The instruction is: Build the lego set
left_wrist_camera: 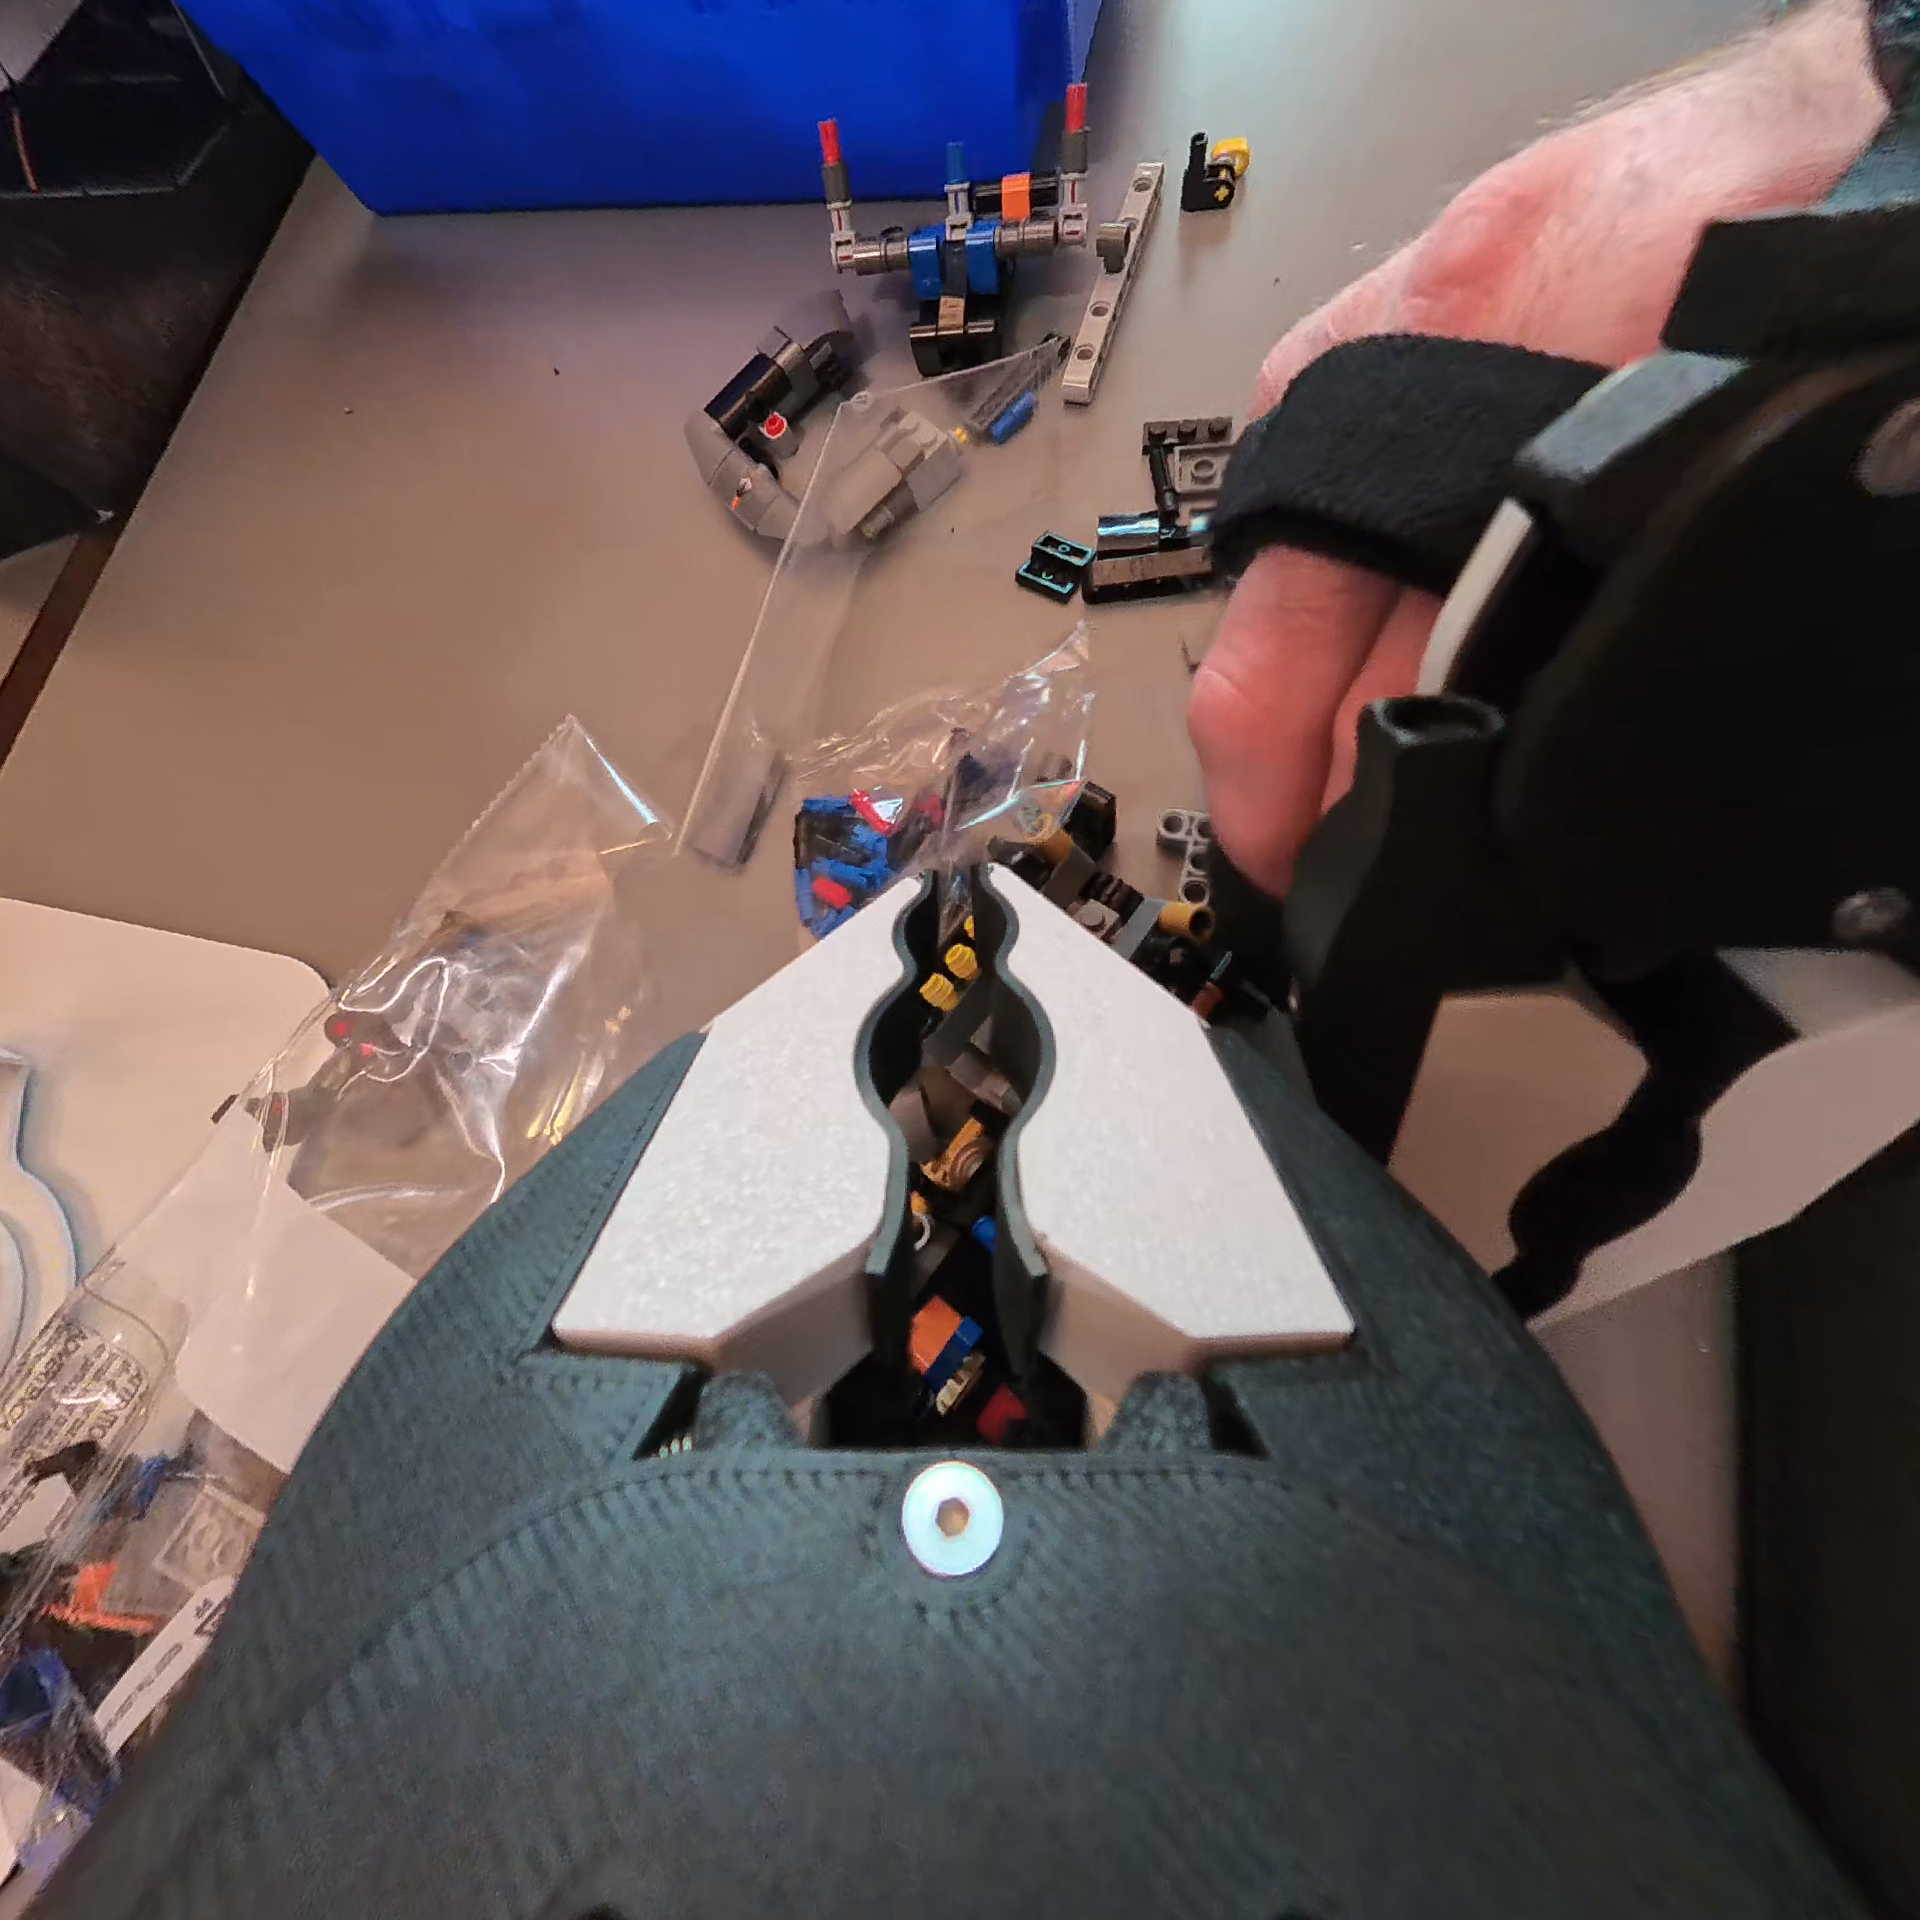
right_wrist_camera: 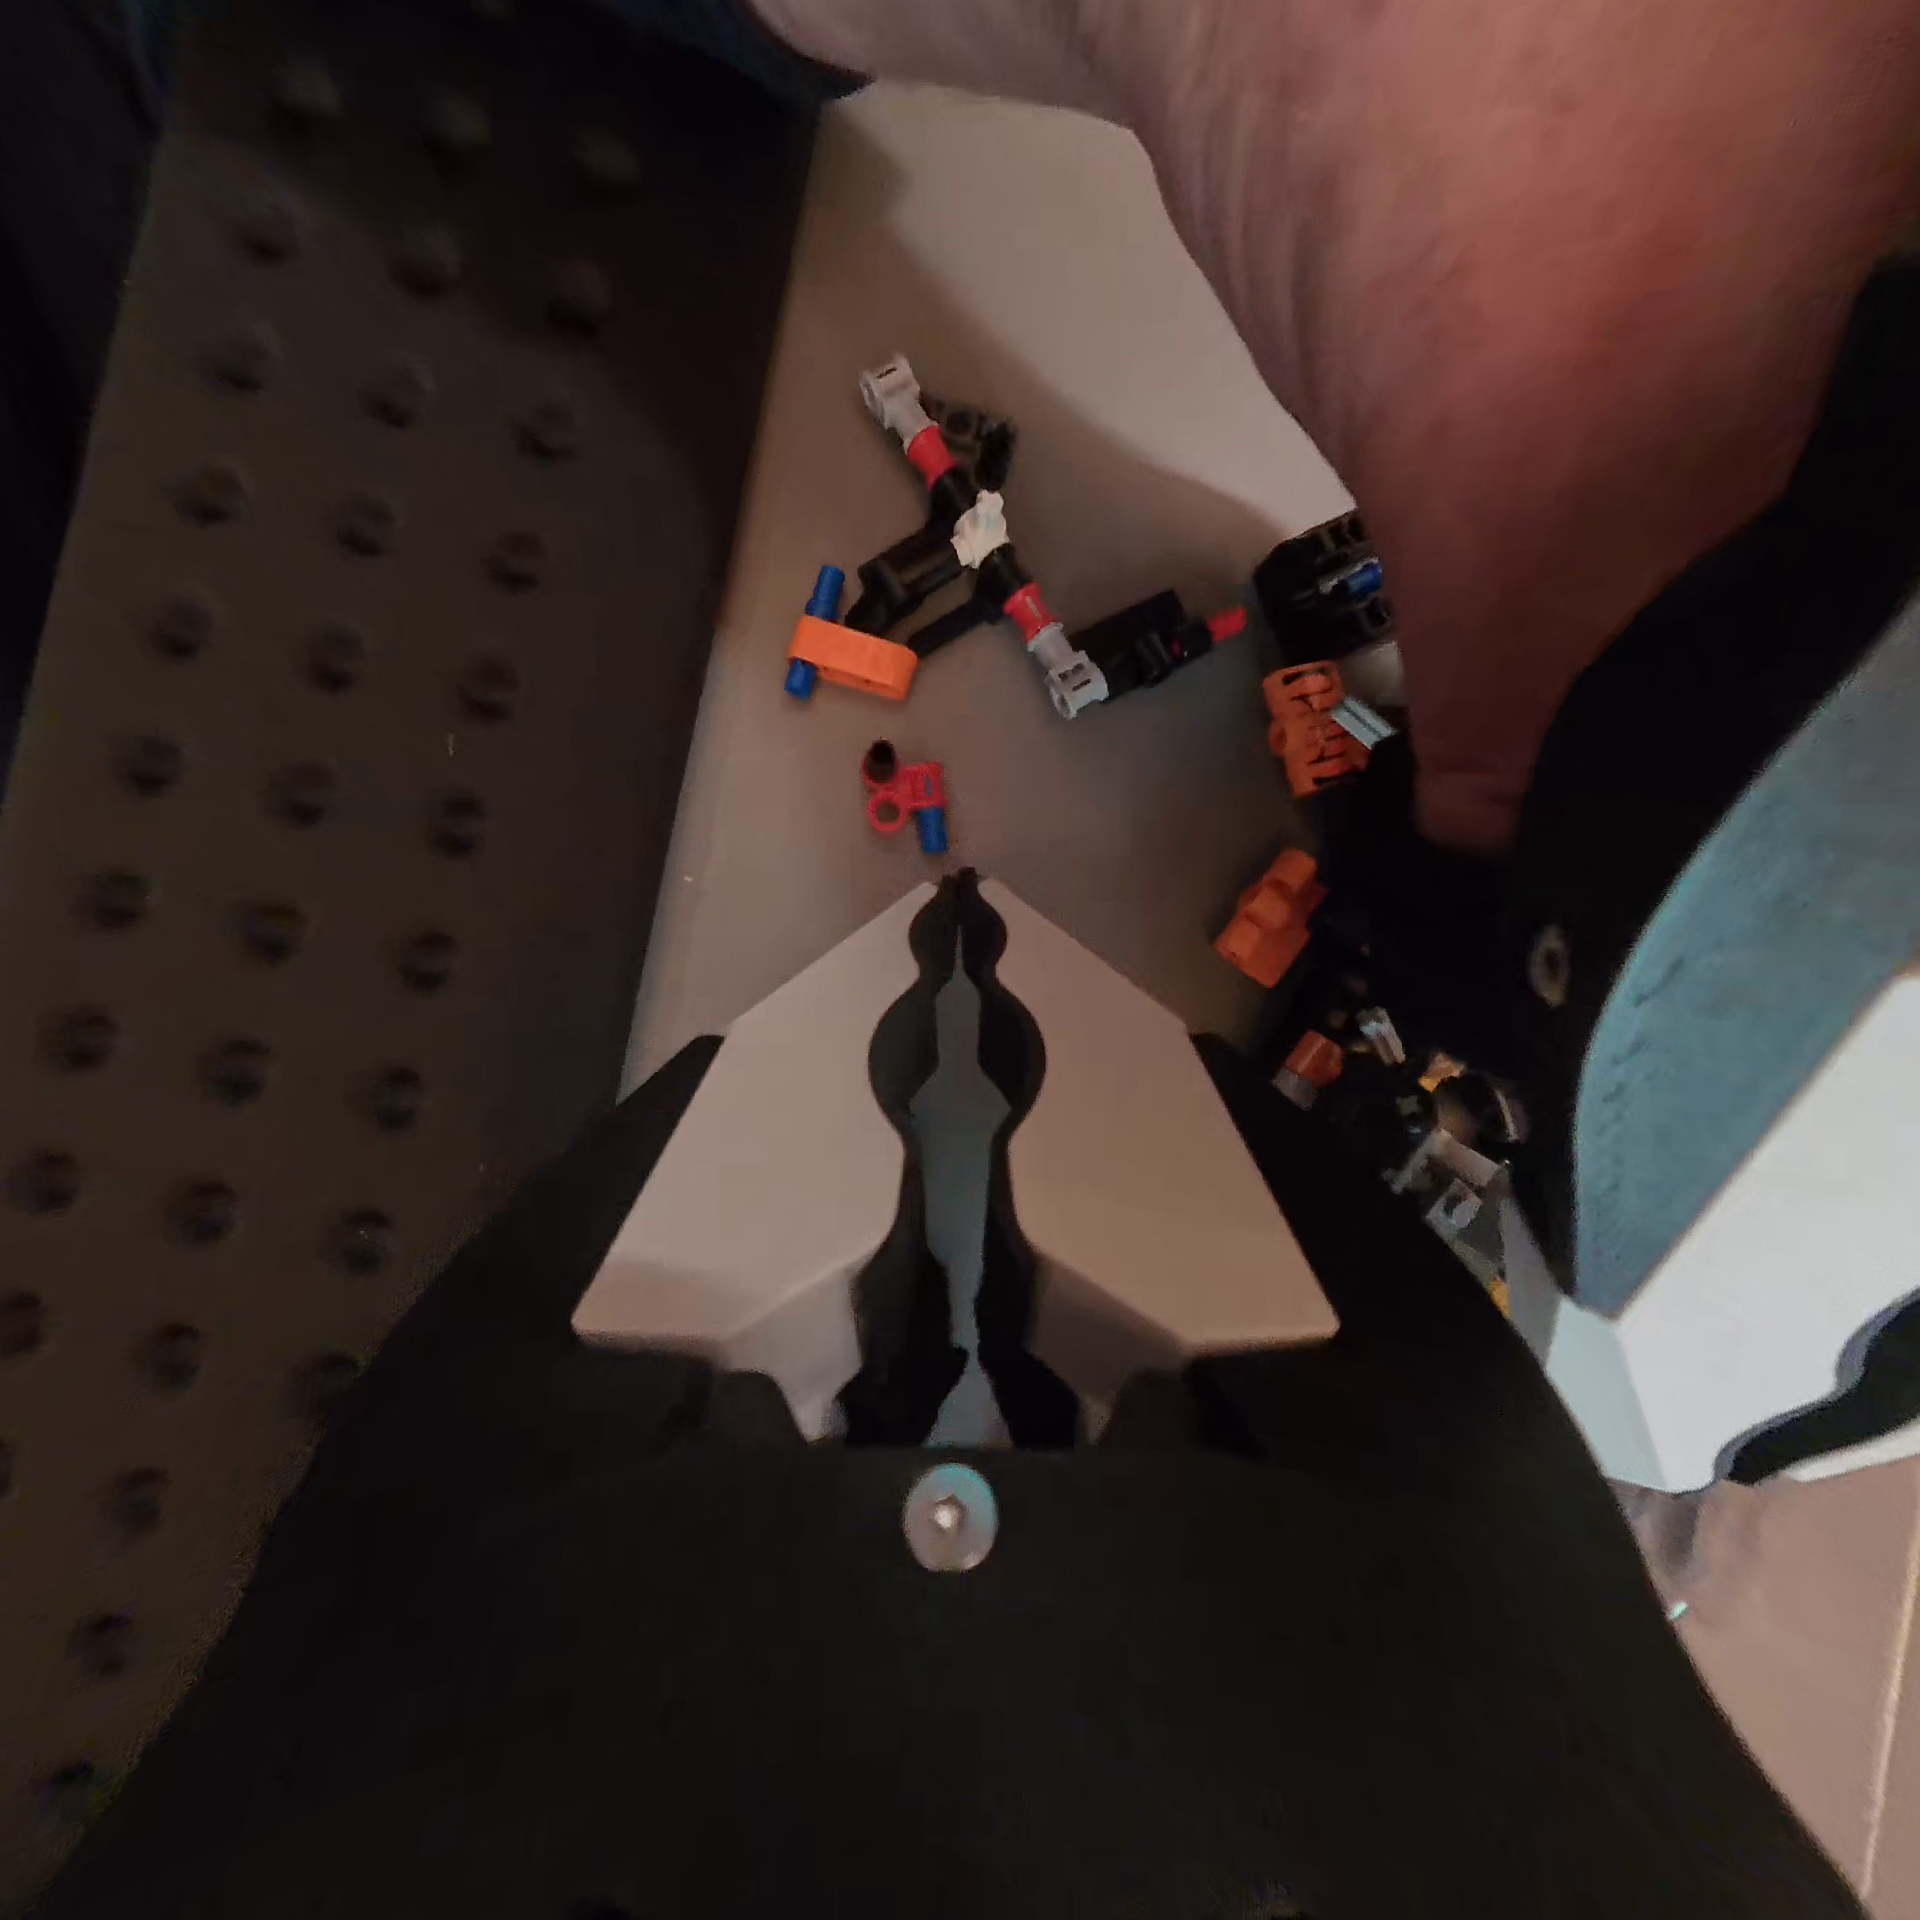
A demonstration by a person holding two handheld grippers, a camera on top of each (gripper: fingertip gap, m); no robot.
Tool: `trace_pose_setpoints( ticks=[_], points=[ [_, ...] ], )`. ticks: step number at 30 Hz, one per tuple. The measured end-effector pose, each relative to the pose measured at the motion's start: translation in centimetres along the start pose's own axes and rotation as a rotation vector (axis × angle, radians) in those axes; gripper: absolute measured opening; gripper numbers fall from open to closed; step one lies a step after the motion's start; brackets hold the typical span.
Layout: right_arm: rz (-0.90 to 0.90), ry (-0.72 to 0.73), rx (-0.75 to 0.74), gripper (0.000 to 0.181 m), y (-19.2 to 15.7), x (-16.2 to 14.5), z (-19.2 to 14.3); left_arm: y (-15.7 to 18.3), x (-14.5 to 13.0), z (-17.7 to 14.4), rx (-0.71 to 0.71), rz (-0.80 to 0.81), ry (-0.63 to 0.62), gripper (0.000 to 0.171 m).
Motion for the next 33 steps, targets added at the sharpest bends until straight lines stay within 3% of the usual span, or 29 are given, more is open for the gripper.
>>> trace_pose_setpoints(
  ticks=[10, 16, 20, 25, 33],
  points=[
    [0.056, 0.134, 0.047, 0.000, 0.6, 0.4, -2.2, -0.4, 0.2, -0.8, 0.025, -0.025, 0.044, 0.002],
    [0.032, 0.051, 0.070, 0.023, -0.3, 0.5, -0.1, -0.5, 0.2, -0.7, 0.029, -0.029, 0.042, 0.001],
    [-0.014, 0.018, 0.072, 0.011, -1.0, 0.7, 0.6, -0.5, 0.2, -0.7, 0.032, -0.031, 0.042, 0.001],
    [0.020, 0.044, 0.049, 0.011, -0.2, 0.5, -0.4, -0.5, 0.2, -0.7, 0.033, -0.032, 0.040, 0.001],
    [0.094, 0.207, 0.003, 0.011, 1.8, 0.3, -4.3, -0.9, 0.3, -1.7, 0.046, -0.067, 0.098, 0.001]
  ],
)
Point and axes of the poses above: each gripper's, where its closed fingertips meet, z out along the fingers, x out of its top, y = z × x across the jaws, the point moved 8 cm from there along -z, back along the fingers, and after that the axes turned 14 degrees about z, right-handed, at the moved point
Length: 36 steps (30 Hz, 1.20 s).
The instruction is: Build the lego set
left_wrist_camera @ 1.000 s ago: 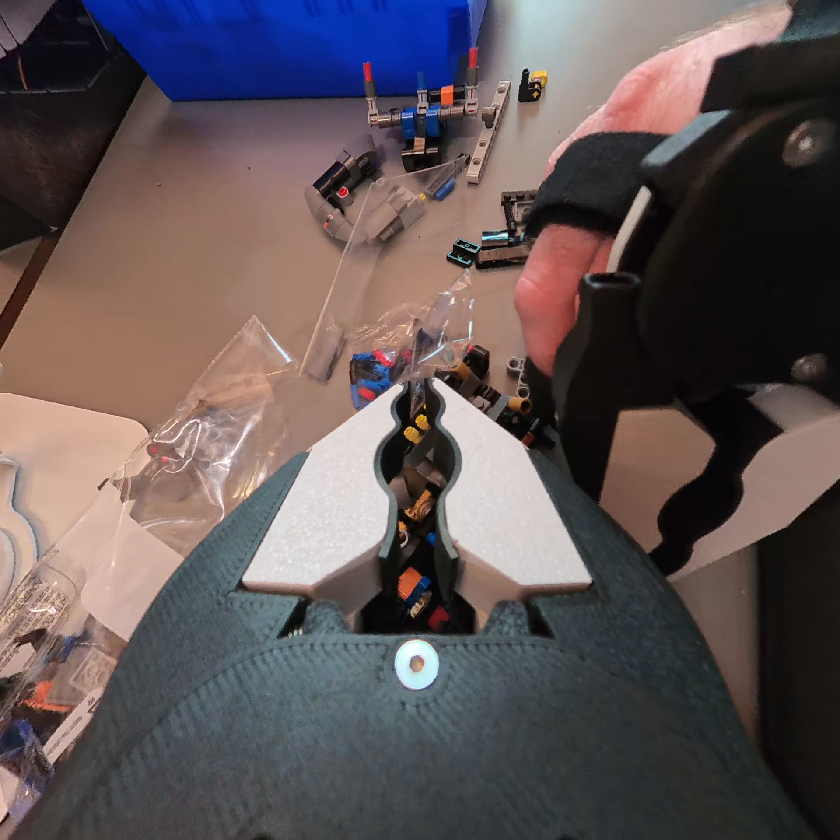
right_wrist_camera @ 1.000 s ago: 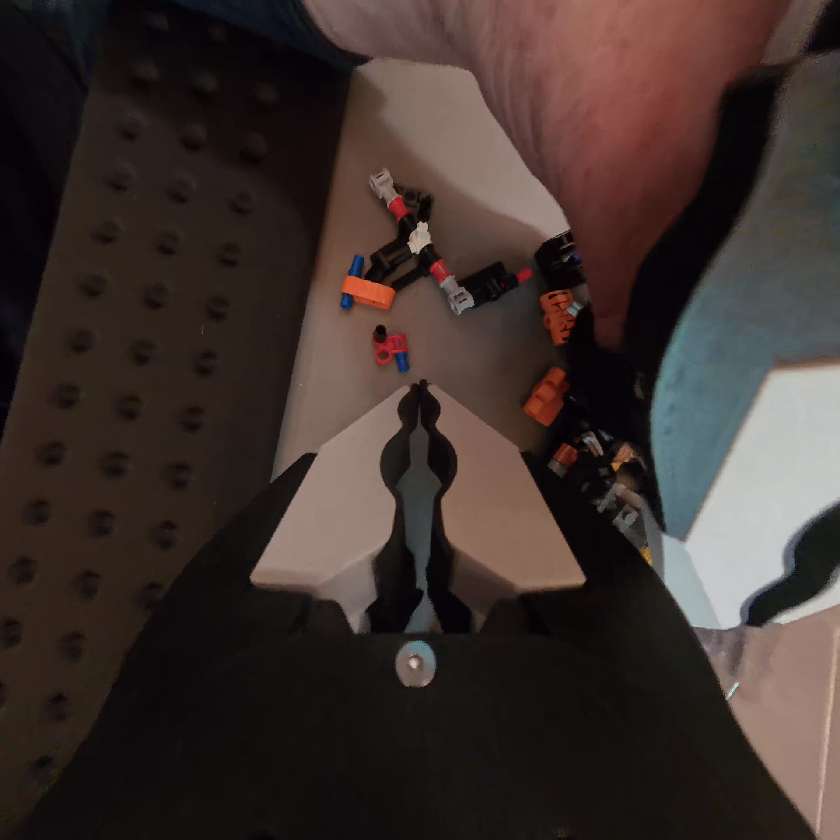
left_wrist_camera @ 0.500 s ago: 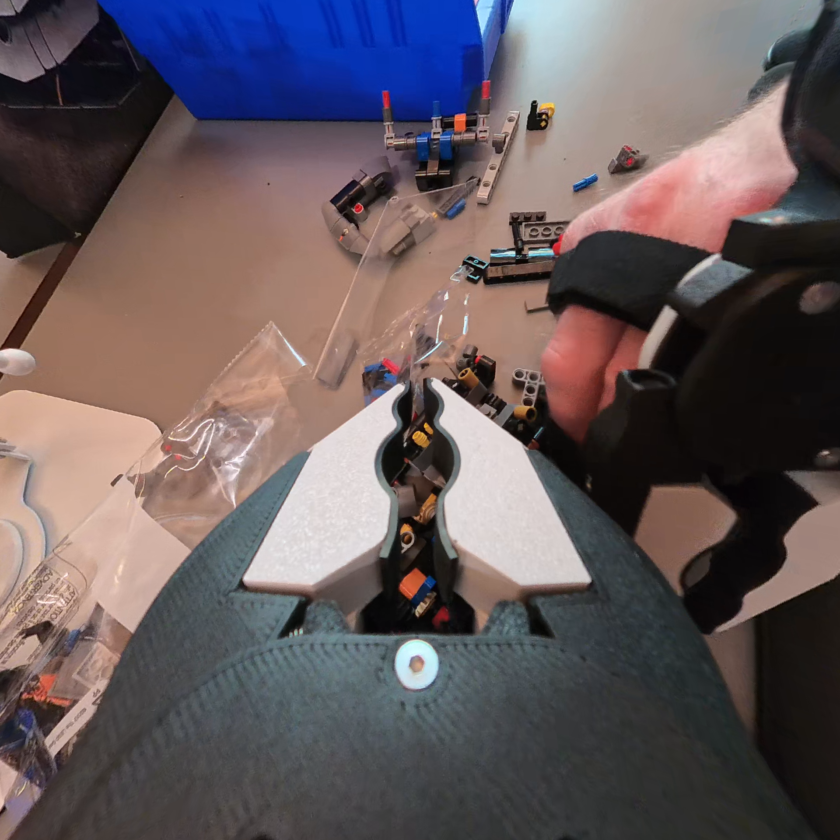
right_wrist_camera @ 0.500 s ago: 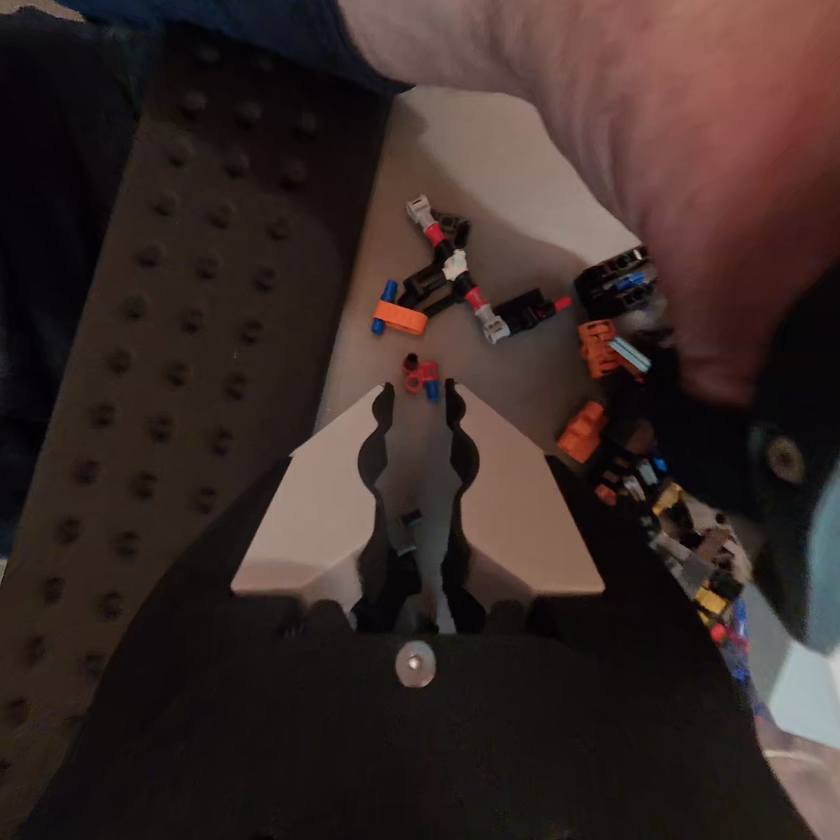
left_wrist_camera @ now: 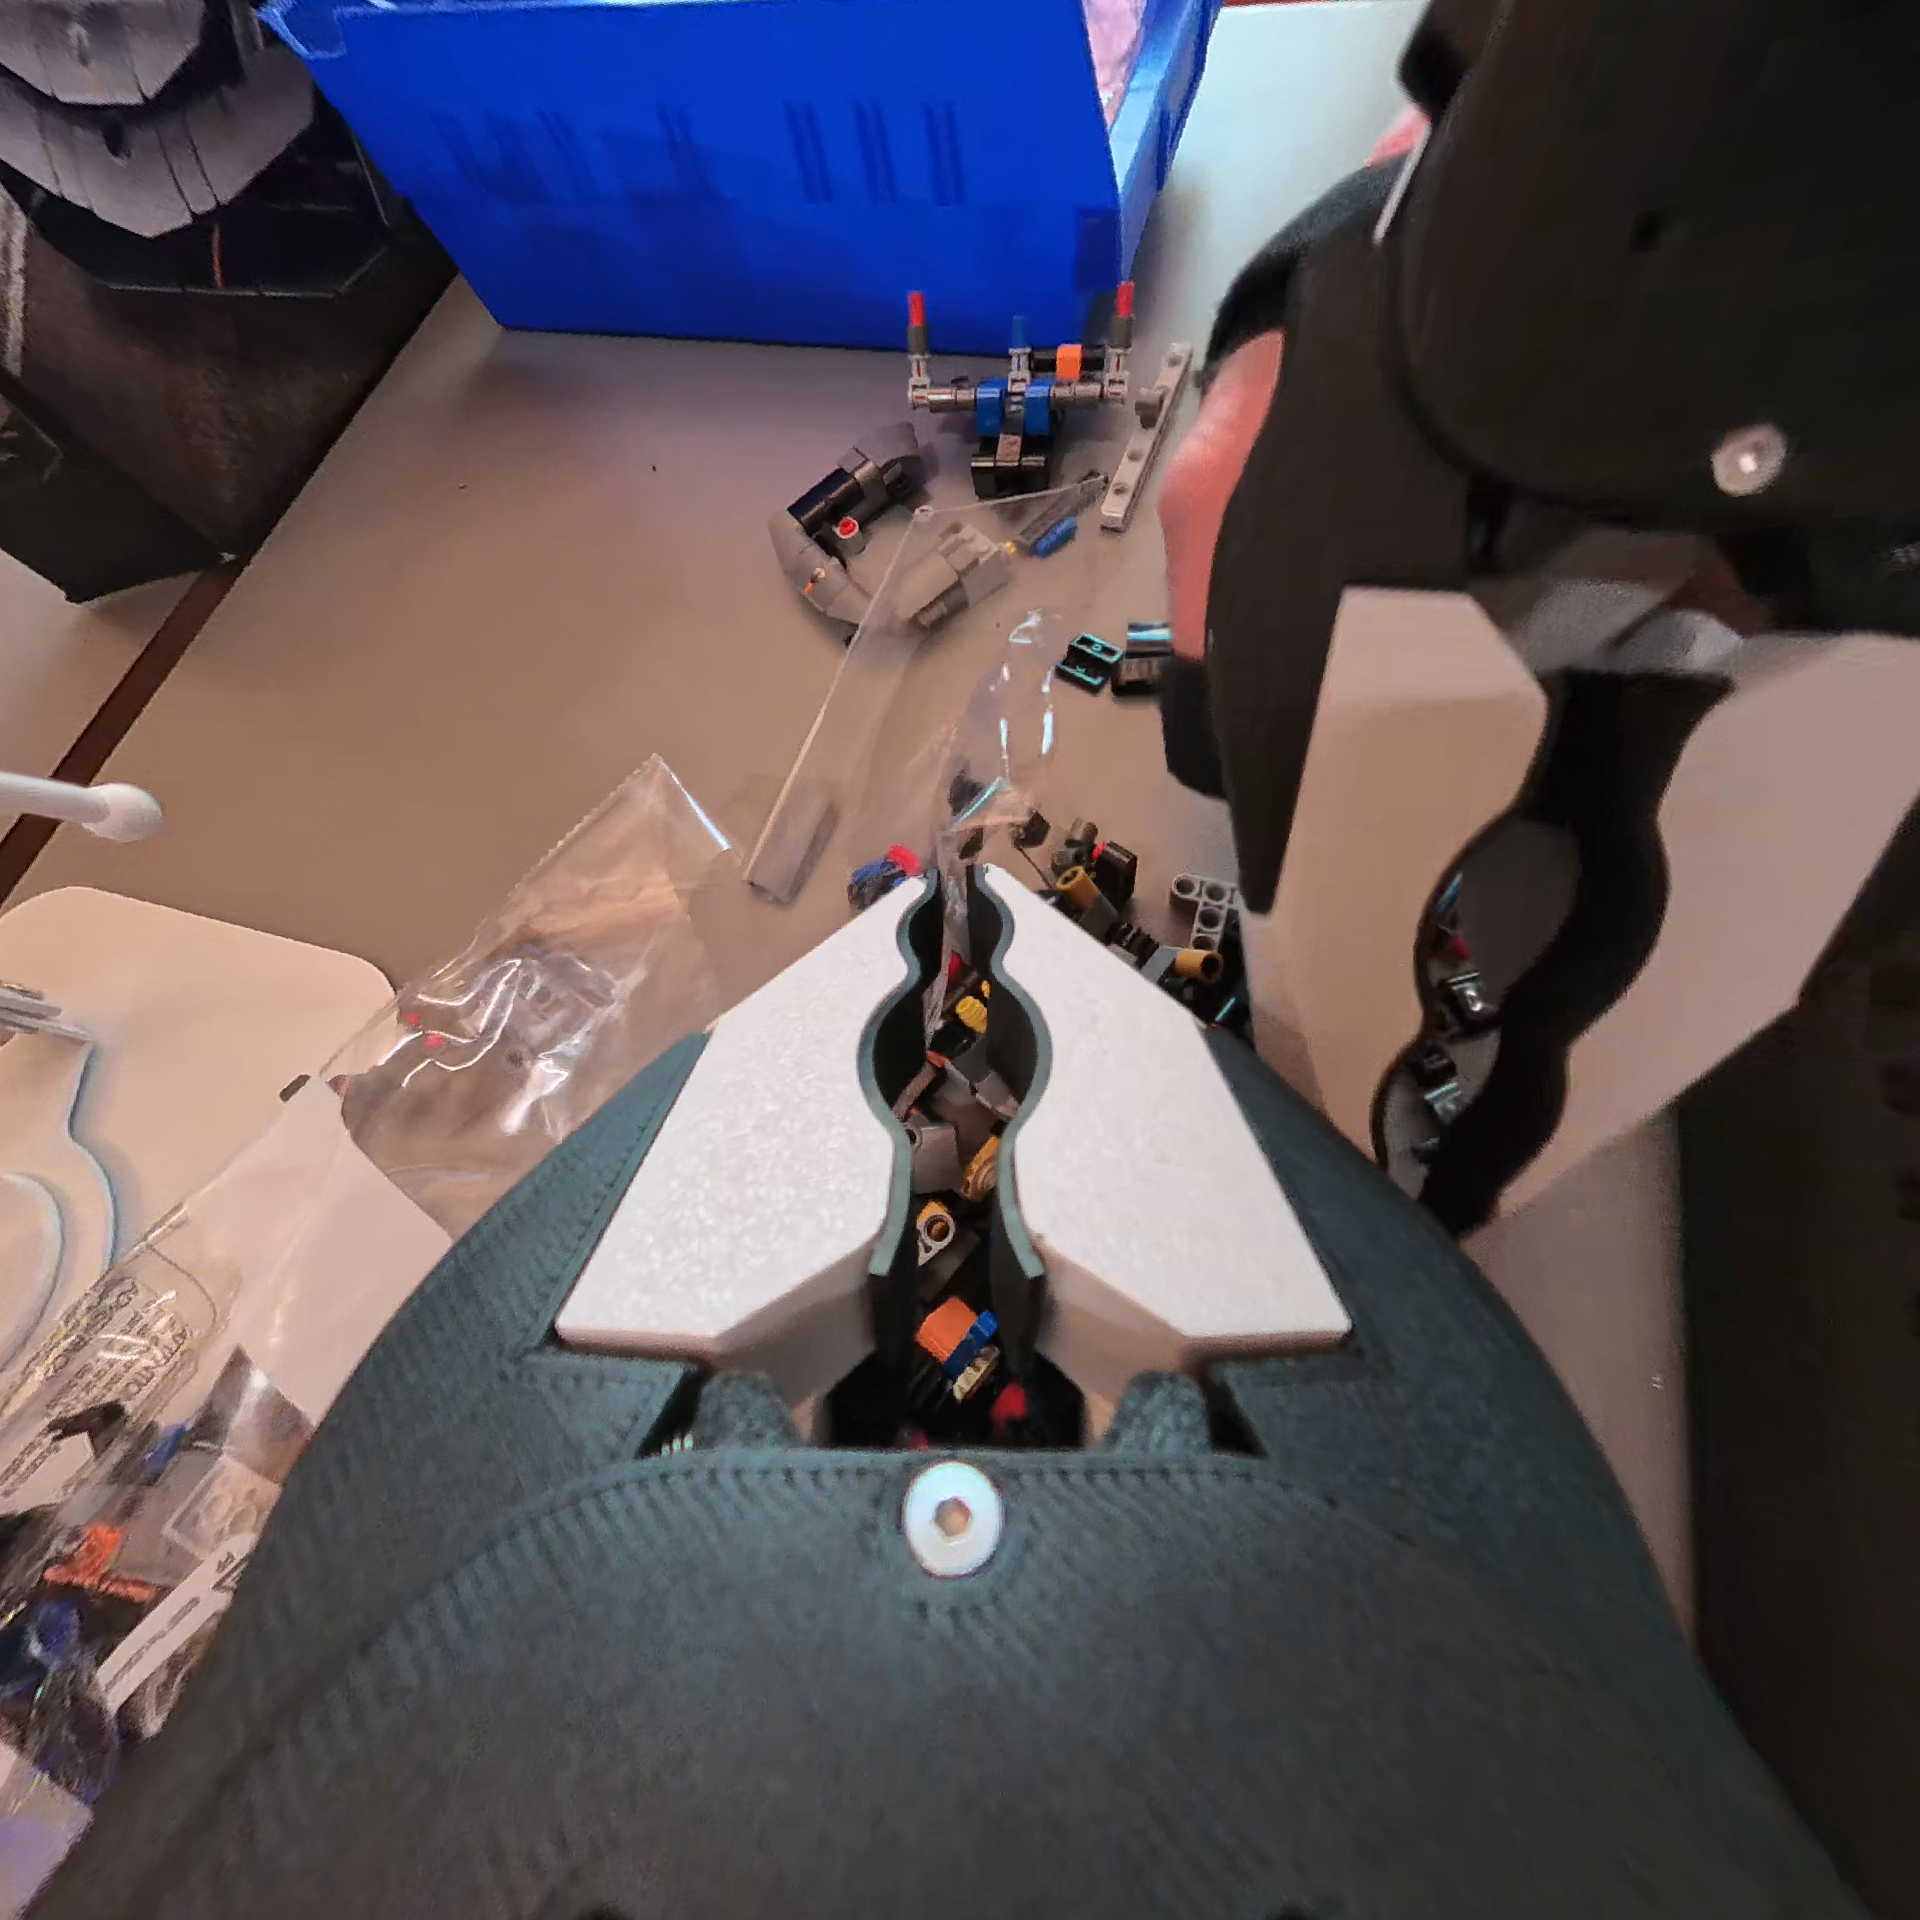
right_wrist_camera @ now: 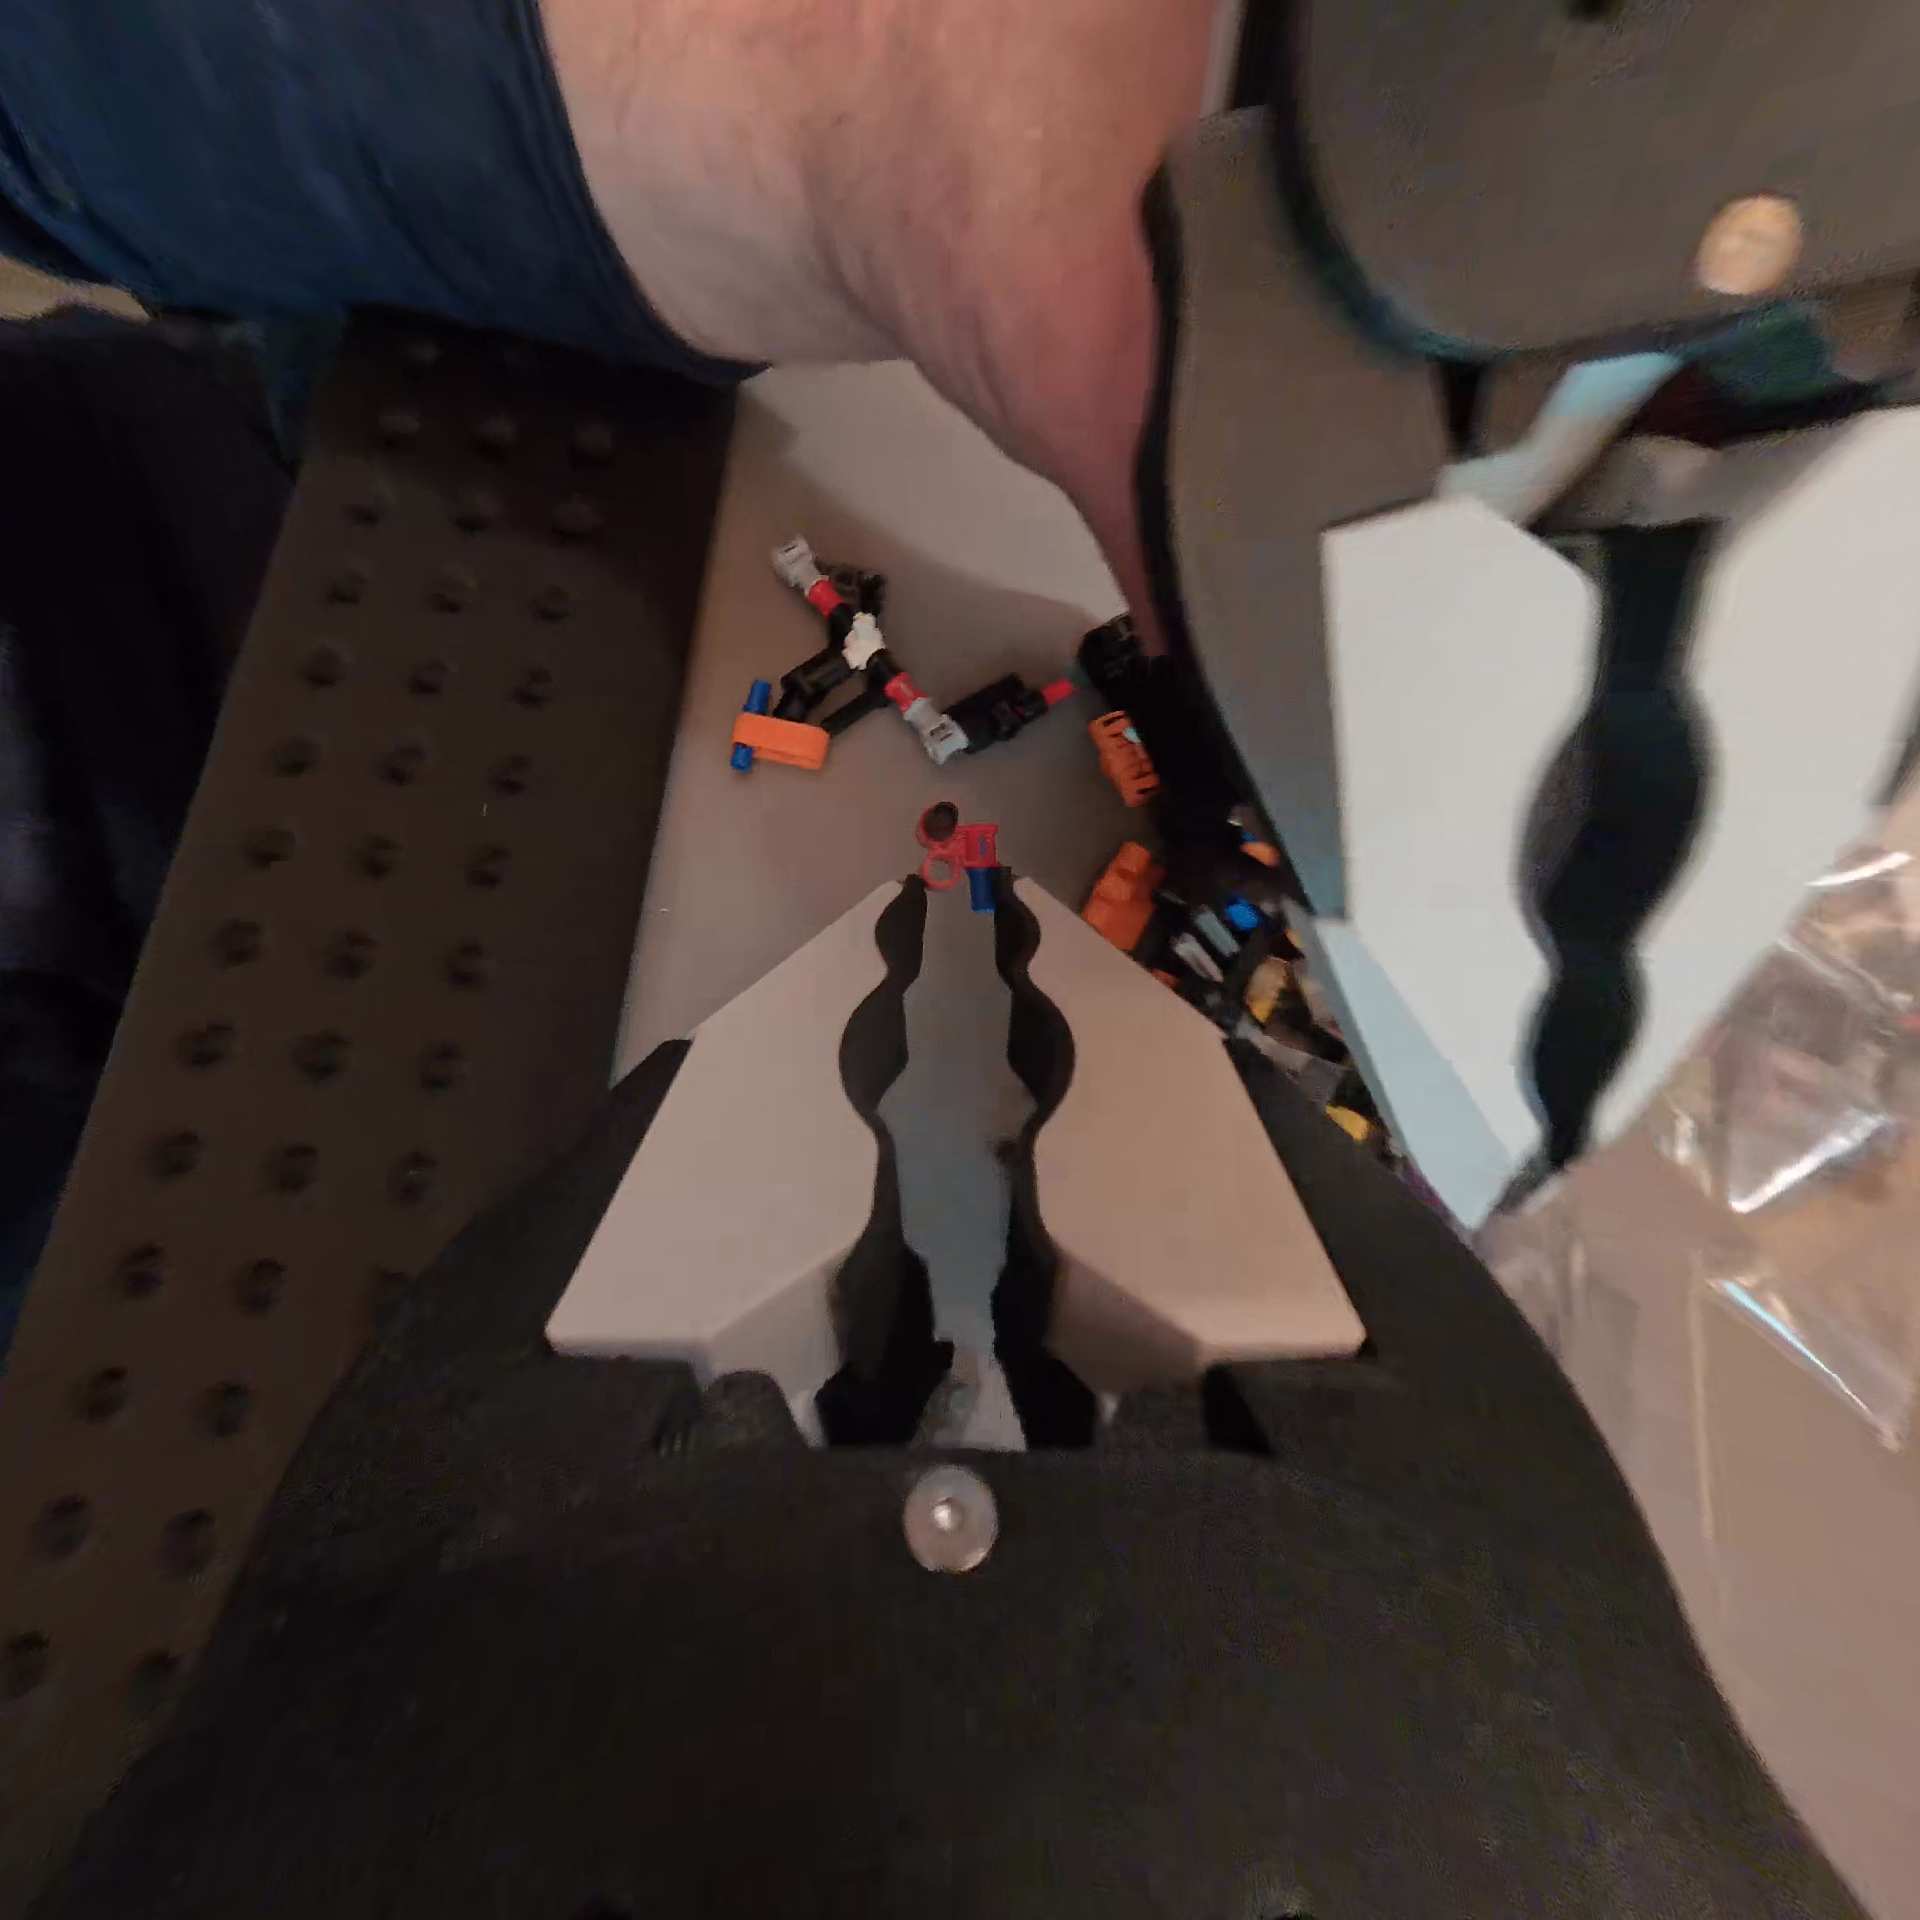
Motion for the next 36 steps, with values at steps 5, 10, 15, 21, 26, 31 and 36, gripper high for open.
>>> trace_pose_setpoints(
  ticks=[5, 10, 15, 21, 26, 31, 36],
  points=[
    [0.035, 0.116, -0.030, 0.011, 1.1, 0.4, -2.4, -0.4, 0.0, -0.8, 0.014, -0.017, 0.031, 0.001],
    [0.083, 0.222, -0.062, 0.010, 2.3, 0.5, -4.2, -1.9, -0.1, -3.5, 0.041, -0.123, 0.168, 0.002],
    [0.116, 0.311, -0.090, 0.009, 3.1, 0.7, -5.5, -1.9, 0.5, -4.4, -0.046, -0.189, 0.315, 0.005],
    [0.142, 0.378, -0.088, 0.008, 3.5, 0.8, -6.6, -1.4, 0.6, -4.1, -0.086, -0.167, 0.301, 0.009],
    [0.154, 0.392, -0.073, 0.000, 3.6, 0.7, -6.8, -1.1, 0.6, -3.8, -0.089, -0.136, 0.272, 0.008],
    [0.147, 0.365, -0.078, 0.000, 3.5, 0.6, -6.5, -1.0, 0.5, -3.7, -0.096, -0.137, 0.263, 0.007],
    [0.153, 0.382, -0.086, 0.000, 3.6, 0.6, -7.0, -1.2, 0.4, -4.5, -0.094, -0.143, 0.279, 0.008]
  ],
)
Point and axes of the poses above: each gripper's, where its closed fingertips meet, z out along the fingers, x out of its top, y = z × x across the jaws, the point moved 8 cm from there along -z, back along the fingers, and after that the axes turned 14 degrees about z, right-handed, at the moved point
